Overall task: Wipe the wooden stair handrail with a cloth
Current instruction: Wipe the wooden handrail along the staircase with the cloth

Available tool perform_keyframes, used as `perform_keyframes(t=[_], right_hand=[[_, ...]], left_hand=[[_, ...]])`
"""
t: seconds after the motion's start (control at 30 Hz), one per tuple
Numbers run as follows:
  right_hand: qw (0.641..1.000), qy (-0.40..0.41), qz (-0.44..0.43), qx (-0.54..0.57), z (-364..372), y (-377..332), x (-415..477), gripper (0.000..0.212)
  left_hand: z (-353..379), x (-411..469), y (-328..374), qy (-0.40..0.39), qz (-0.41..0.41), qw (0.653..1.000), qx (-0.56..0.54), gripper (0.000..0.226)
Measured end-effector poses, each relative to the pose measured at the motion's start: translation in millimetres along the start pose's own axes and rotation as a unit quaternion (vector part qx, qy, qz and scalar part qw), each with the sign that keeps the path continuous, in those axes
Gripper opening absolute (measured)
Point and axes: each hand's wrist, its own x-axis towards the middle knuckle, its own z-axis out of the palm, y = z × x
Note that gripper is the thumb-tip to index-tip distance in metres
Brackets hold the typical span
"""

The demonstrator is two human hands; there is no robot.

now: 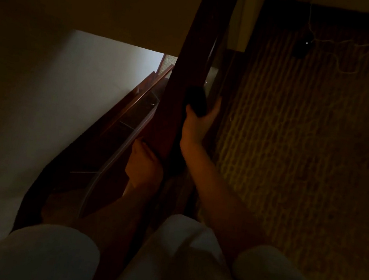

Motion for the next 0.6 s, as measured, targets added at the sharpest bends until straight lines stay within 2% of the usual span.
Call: perform_keyframes(t=[0.07,0.13,0.23,0.37,0.5,0.6], right_hand=[[1.0,-0.012,-0.013,-0.003,5.1,-8.0,19.4,0.085],[0.999,-0.03,0.012,-0.001,-9.9,4.5,9.3,0.083],[0.997,-0.017,0.064,-0.028,-39.3,49.4,-41.4,0.067],[0.997,-0.039,0.063,-0.038,-50.2,69.8,-81.1,0.049],[0.995,-0.038,0.089,-0.013,-23.1,31.1,-18.4,0.05],[0.997,-0.057,0.054,0.003,-6.7,5.7,22.6,0.048]], left_hand=[[2.3,1.3,-0.9,0.005,-0.011,1.0,0.01,0.042],[1.6,0.5,-0.3,0.034,0.008,0.999,0.007,0.04],[-0.5,-1.8,1.0,0.049,0.034,0.998,-0.013,0.05],[2.1,0.3,-0.4,0.061,0.036,0.997,-0.03,0.041],[4.7,-0.5,-2.1,0.073,0.033,0.997,-0.014,0.039],[6.3,-1.8,0.7,0.096,0.032,0.995,-0.016,0.038]])
